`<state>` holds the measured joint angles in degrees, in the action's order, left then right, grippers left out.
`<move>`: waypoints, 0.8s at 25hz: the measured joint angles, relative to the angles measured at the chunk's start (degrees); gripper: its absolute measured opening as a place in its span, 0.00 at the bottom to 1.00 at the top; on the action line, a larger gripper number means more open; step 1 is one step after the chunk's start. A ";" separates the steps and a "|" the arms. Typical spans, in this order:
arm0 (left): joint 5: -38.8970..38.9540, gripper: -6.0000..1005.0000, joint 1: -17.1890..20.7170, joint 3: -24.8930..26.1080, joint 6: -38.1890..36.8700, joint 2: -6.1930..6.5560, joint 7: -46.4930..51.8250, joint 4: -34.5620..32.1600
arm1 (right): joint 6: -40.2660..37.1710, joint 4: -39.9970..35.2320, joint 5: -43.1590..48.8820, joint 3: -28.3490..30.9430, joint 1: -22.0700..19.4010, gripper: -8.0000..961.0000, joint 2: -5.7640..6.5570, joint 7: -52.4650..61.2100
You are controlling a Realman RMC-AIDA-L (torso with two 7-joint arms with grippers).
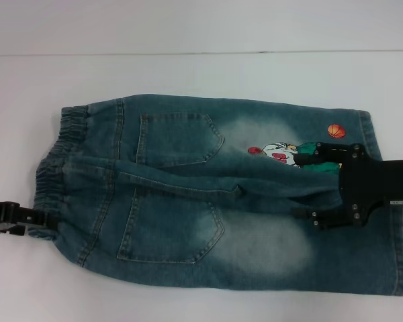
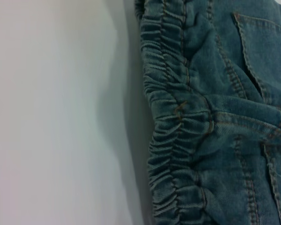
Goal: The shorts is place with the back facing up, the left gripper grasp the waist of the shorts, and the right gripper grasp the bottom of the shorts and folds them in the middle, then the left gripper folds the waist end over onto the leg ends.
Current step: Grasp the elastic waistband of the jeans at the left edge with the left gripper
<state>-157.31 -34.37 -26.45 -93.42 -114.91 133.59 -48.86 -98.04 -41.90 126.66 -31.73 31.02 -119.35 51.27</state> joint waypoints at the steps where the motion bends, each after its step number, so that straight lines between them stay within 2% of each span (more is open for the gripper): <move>1: -0.01 0.86 0.00 0.00 0.03 -0.02 0.00 0.00 | 0.05 0.00 0.02 0.00 0.00 0.91 0.00 -0.01; 20: 0.48 0.78 -1.14 -1.02 -0.44 -0.14 0.41 0.79 | 0.13 0.07 -0.02 0.26 -0.10 0.91 0.00 -0.12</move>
<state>-156.84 -35.51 -27.48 -93.86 -115.05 134.00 -48.07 -97.90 -41.84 126.65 -31.47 30.92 -119.35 51.15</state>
